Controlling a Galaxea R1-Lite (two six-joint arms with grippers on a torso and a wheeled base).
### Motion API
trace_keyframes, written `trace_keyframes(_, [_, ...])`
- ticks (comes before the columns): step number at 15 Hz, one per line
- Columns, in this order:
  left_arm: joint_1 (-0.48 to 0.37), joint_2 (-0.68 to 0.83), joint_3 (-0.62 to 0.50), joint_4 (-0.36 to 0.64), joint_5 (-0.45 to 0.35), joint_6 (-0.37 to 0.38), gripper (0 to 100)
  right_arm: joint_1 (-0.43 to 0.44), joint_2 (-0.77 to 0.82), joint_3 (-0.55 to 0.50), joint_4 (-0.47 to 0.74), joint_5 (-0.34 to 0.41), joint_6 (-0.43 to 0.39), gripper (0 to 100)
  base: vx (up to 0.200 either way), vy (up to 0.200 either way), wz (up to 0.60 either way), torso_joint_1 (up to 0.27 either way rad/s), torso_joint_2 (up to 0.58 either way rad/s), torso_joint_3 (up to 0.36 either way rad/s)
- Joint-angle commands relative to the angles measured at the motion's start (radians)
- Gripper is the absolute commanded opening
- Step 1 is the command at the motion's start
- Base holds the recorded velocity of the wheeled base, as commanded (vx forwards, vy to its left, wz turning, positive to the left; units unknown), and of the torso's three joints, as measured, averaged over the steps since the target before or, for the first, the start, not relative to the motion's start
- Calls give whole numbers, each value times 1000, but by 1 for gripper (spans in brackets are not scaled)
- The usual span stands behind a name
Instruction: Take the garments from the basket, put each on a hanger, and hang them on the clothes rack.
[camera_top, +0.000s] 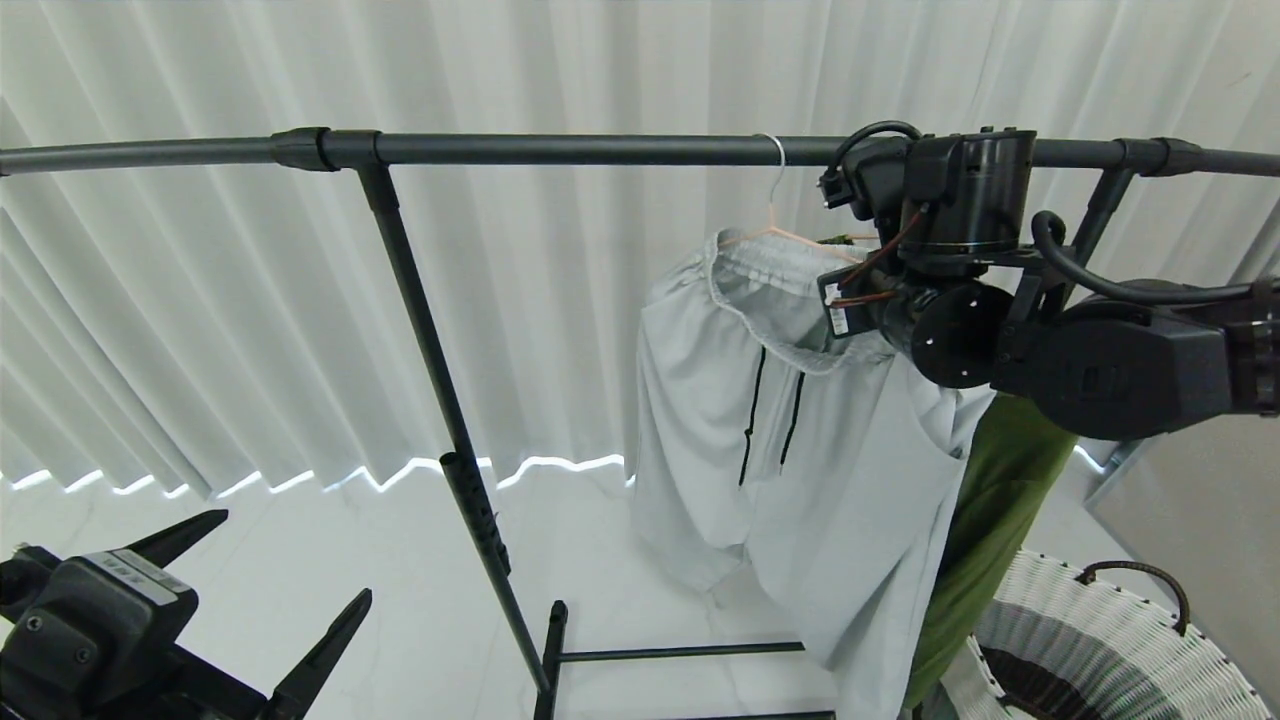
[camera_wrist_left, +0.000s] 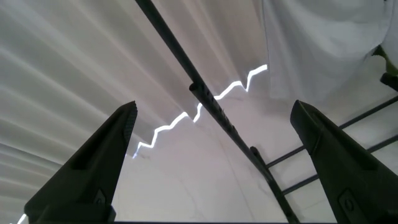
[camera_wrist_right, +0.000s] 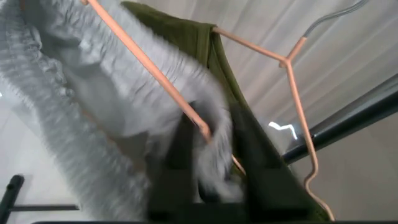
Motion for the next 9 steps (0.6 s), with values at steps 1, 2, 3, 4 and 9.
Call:
trace_keyframes(1, [0, 0, 0, 0, 0, -1, 100, 7, -15, 3, 1, -1, -1, 100, 0, 0, 0, 0, 0, 0])
trace_keyframes(2, [2, -5, 2, 0, 0, -3, 100, 21, -32, 5, 1, 1, 1, 100, 0, 0, 0, 0, 0, 0])
trace_keyframes(3, [2, -5, 0, 0, 0, -4, 100, 29, -44, 5, -1, 1, 1, 100, 0, 0, 0, 0, 0, 0])
trace_keyframes(4, [2, -6, 0, 0, 2, -4, 100, 46, -69, 5, -1, 1, 5, 100, 0, 0, 0, 0, 0, 0])
trace_keyframes(9, [40, 1, 9, 3, 5, -8, 100, 115, -244, 129, -4, 2, 7, 100, 0, 0, 0, 0, 0, 0])
